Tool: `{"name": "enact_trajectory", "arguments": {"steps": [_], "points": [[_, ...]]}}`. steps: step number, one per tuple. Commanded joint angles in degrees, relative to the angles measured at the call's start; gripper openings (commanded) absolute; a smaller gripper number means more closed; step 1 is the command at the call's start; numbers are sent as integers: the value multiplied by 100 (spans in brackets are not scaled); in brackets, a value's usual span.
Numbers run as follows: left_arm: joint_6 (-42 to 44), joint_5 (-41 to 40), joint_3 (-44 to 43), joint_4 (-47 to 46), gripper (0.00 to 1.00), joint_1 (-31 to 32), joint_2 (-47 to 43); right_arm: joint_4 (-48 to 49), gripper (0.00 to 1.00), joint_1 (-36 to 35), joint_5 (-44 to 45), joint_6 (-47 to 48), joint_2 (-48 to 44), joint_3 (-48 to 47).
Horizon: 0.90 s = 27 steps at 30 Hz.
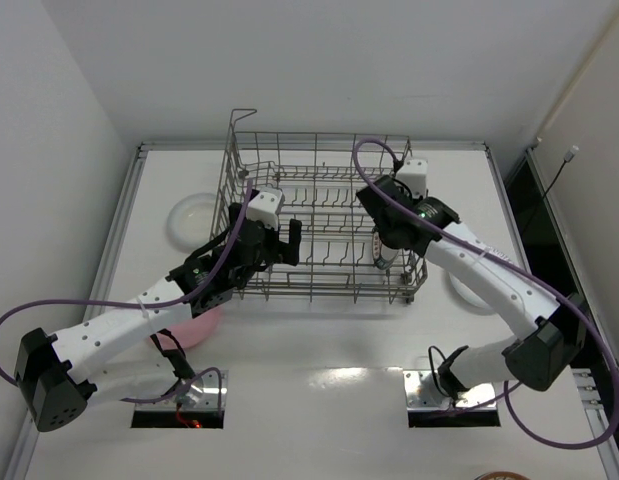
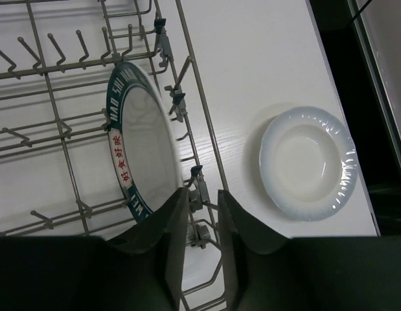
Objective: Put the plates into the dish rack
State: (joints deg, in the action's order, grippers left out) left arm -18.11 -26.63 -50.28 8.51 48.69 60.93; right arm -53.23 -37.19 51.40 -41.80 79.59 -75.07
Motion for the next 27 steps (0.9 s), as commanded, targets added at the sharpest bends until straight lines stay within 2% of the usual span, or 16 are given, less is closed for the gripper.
{"name": "enact_trajectory", "arguments": {"steps": [1,3,4,8,11,14,17,20,21,23,27], "points": [[-26,-53,-43,-131,100,62,-11,-180,24,-139,372,-285,-5,-254],[-26,-53,-43,-131,100,62,-11,-179,29,-192,371,-285,-5,-385],[-26,-53,-43,-131,100,62,-11,-248,37,-192,371,-285,-5,-438],[-26,-105,-43,-131,100,62,-11,-766,54,-192,687,-346,-390,-728],[-26,-105,-43,-131,100,62,-63,-996,57,18,1029,-398,-1100,-729],[-26,-105,-43,-131,100,62,-63,-769,57,290,760,-539,-1638,76],[-26,-105,-43,-131,100,62,-63,-575,65,615,321,-951,-2105,763],[-26,-105,-43,-131,100,62,-63,204,76,1387,-540,-1005,-2579,2009],[-26,-105,-43,-131,100,62,-63,460,76,1955,-847,-953,-2711,2222],[-26,-105,-43,-131,100,62,-116,1066,77,2495,-1674,-866,-2966,2696],[-26,-166,-43,-131,100,115,-230,1385,80,3846,-2596,-786,-2905,2980]]}}
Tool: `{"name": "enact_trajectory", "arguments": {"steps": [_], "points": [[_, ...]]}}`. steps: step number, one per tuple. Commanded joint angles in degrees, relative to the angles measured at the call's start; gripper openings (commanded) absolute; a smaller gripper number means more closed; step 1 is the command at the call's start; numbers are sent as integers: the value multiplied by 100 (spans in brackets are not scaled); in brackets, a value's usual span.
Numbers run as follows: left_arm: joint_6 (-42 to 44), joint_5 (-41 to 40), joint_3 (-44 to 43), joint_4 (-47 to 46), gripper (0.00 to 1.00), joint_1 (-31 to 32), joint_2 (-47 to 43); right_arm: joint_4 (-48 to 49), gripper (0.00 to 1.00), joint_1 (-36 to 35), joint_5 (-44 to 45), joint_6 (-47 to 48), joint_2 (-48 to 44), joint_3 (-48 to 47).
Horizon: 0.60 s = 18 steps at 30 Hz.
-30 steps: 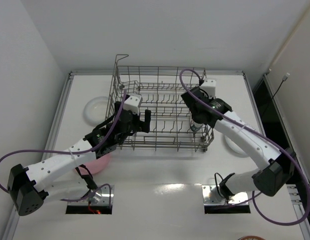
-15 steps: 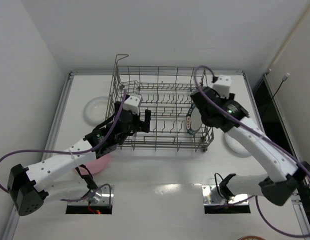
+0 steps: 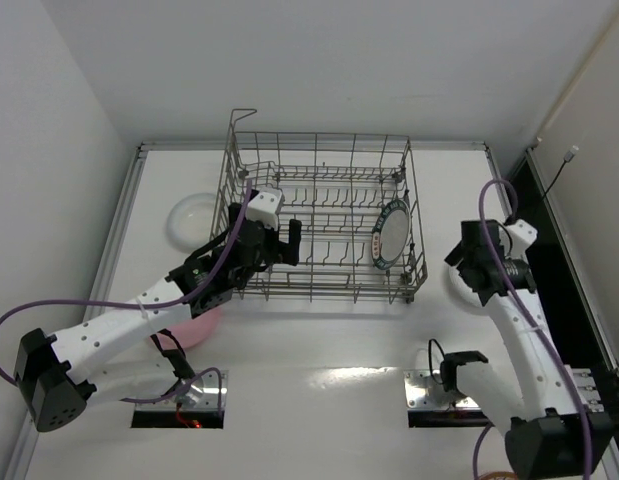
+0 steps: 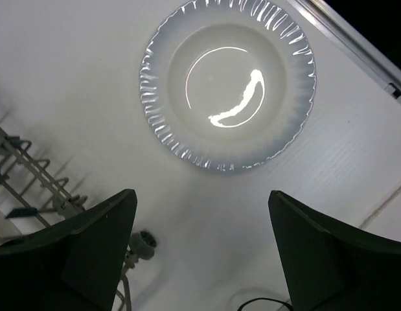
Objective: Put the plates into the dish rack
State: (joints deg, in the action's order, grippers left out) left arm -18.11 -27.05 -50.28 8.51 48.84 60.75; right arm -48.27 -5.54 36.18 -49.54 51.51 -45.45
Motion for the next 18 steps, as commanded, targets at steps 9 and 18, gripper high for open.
{"name": "enact_trajectory", "arguments": {"steps": [9,18], "points": [[-26,-231,10,-131,100,205,-327,1794,81,3643,-4246,41,-422,1528],[27,-354,10,-131,100,310,-327,2410,85,4930,-5561,102,-10,2286]]}}
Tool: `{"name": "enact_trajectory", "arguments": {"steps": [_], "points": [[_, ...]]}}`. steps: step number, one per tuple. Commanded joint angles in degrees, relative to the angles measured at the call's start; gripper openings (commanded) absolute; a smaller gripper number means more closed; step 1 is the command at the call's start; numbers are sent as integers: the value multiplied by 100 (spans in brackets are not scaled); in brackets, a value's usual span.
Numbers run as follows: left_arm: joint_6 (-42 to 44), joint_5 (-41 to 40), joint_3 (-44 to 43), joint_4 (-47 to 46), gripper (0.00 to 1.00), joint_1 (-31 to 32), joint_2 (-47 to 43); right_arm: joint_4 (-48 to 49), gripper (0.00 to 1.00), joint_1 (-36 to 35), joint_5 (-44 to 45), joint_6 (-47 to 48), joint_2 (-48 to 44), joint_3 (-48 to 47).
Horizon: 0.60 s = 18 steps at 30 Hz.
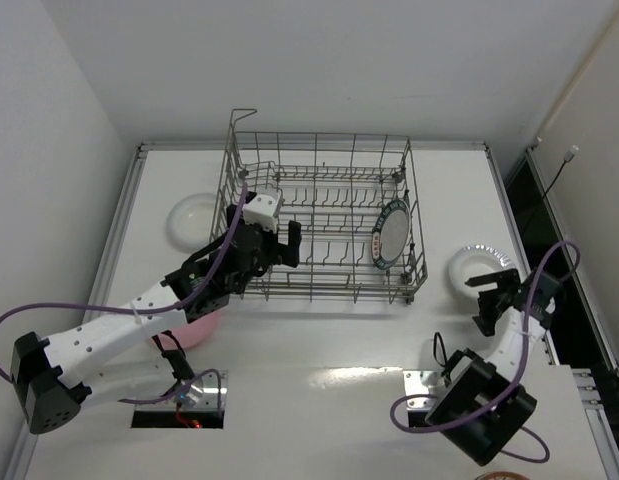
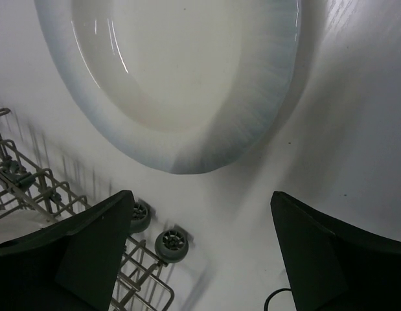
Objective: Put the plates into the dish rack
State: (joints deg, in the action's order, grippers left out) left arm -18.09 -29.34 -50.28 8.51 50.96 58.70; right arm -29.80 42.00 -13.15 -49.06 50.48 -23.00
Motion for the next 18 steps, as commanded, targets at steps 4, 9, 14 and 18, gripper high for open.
{"name": "enact_trajectory", "arguments": {"steps": [4,9,14,18], "points": [[24,-124,10,-131,100,98,-122,1001,85,406,-741,54,479,112],[24,-177,10,-131,100,98,-122,1565,85,686,-1076,-16,1260,340],[24,-282,10,-78,100,151,-122,2021,68,889,-1549,-16,1789,463],[24,-370,10,-78,100,151,-122,2285,39,1187,-1963,116,1975,525]]}}
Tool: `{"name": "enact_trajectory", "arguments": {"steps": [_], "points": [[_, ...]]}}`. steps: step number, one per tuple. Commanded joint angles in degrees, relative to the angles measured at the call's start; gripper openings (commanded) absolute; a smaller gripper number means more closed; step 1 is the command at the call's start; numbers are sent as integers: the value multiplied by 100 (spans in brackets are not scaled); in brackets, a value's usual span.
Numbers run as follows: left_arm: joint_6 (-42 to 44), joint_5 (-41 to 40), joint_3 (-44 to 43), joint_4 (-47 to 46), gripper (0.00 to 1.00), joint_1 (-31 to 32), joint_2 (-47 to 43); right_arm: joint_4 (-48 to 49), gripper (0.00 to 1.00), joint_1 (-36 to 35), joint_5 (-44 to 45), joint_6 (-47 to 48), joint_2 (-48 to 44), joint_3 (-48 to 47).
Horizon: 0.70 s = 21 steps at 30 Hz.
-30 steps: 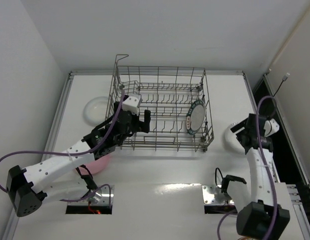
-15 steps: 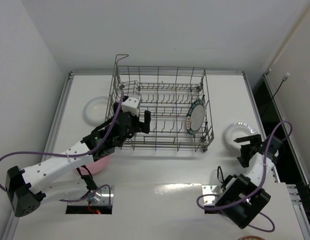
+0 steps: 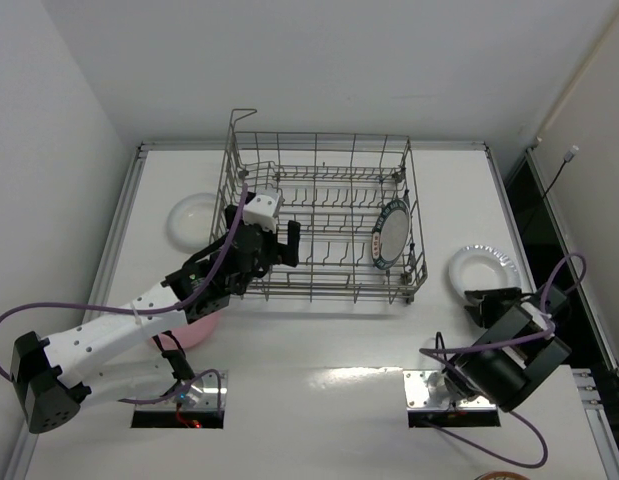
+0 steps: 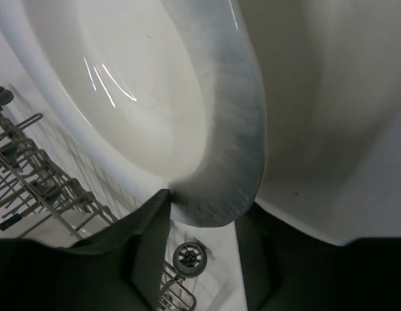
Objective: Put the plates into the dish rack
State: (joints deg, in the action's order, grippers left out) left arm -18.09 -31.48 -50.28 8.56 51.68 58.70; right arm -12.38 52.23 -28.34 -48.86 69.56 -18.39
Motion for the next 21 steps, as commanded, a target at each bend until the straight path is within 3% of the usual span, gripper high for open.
{"name": "enact_trajectory", "arguments": {"steps": [1,3,6,16,21], "points": [[24,-208,10,-82,100,79,-122,544,33,165,-558,148,119,64],[24,-209,10,-82,100,79,-122,675,16,244,-664,210,171,117],[24,-209,10,-82,100,79,-122,815,0,402,-988,263,224,169],[24,-209,10,-82,100,79,-122,491,0,508,-1428,703,-565,81],[24,-209,10,-82,100,79,-122,1423,0,376,-2044,281,-1110,239]]}}
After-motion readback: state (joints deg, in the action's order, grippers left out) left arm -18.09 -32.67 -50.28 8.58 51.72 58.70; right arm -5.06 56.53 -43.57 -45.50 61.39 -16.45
